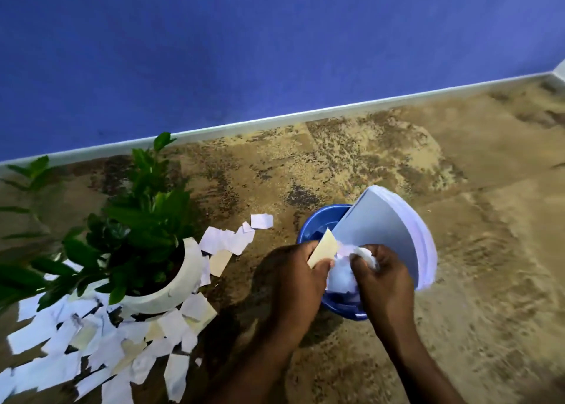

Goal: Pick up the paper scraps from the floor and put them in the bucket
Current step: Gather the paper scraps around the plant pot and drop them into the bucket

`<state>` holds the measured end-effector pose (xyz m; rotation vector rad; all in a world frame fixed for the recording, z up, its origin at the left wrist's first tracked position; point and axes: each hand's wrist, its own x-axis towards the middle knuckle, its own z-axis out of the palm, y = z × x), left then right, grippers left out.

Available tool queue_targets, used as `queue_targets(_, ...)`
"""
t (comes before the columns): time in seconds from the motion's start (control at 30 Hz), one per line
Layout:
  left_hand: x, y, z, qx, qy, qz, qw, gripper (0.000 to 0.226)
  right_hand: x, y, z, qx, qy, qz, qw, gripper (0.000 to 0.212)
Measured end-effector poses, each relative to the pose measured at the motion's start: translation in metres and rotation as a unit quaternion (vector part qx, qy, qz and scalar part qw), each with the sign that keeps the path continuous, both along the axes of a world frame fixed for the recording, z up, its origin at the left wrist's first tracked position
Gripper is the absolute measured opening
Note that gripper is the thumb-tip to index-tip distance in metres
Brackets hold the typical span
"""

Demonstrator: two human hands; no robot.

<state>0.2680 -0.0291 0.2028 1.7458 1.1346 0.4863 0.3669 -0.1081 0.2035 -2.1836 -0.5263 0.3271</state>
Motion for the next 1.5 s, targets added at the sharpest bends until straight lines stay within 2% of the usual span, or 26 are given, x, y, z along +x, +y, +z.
queue_targets(0.17,0.022,0.001,0.001,0.028,0.004,-0.042,0.999,0.033,0.011,-0.002,-0.004,0.016,0.016,0.004,1.000,0.011)
queue_targets(0.33,0.020,-0.001,-0.009,0.020,0.013,-0.038,0.999,0.035,0.013,-0.002,-0.011,0.003,0.004,-0.002,1.000,0.003)
queue_targets(0.4,0.013,-0.003,-0.014,0.026,0.012,-0.030,0.999,0.032,0.009,-0.002,-0.016,-0.035,-0.010,0.009,0.999,0.025)
queue_targets(0.47,0.005,-0.006,-0.020,0.038,-0.010,-0.019,0.999,0.028,0.001,-0.001,-0.016,-0.052,-0.051,0.017,0.997,0.040)
queue_targets(0.57,-0.020,-0.009,-0.034,0.050,-0.066,0.032,0.996,0.024,-0.025,0.002,-0.009,0.013,-0.153,0.030,0.988,0.033)
queue_targets(0.63,-0.042,-0.007,-0.051,0.075,-0.068,0.080,0.992,0.021,-0.045,0.004,-0.005,0.081,-0.202,0.070,0.973,0.026)
queue_targets(0.73,-0.082,0.004,-0.088,0.091,0.020,0.103,0.990,0.020,-0.079,0.016,-0.018,0.135,-0.202,0.174,0.954,0.019)
queue_targets(0.83,-0.114,0.022,-0.122,0.129,0.079,0.049,0.987,0.034,-0.104,0.043,-0.056,0.095,-0.135,0.234,0.958,0.022)
queue_targets(0.9,-0.120,0.040,-0.152,0.172,0.116,0.017,0.978,0.041,-0.112,0.069,-0.098,0.041,-0.076,0.232,0.969,0.036)
queue_targets(1.0,-0.102,0.078,-0.186,0.184,0.232,-0.001,0.955,0.048,-0.104,0.115,-0.162,-0.050,-0.011,0.217,0.975,0.068)
queue_targets(1.1,-0.087,0.118,-0.222,0.218,0.310,-0.055,0.924,0.067,-0.084,0.150,-0.221,-0.071,0.030,0.215,0.974,0.097)
queue_targets(1.2,-0.081,0.143,-0.253,0.248,0.354,-0.060,0.900,0.087,-0.063,0.164,-0.269,-0.076,-0.025,0.195,0.978,0.112)
queue_targets(1.3,-0.079,0.146,-0.276,0.292,0.340,-0.025,0.894,0.088,-0.054,0.175,-0.296,-0.034,-0.079,0.199,0.976,0.114)
queue_targets(1.5,-0.085,0.145,-0.298,0.327,0.321,0.021,0.889,0.087,-0.042,0.191,-0.303,-0.046,-0.134,0.219,0.965,0.112)
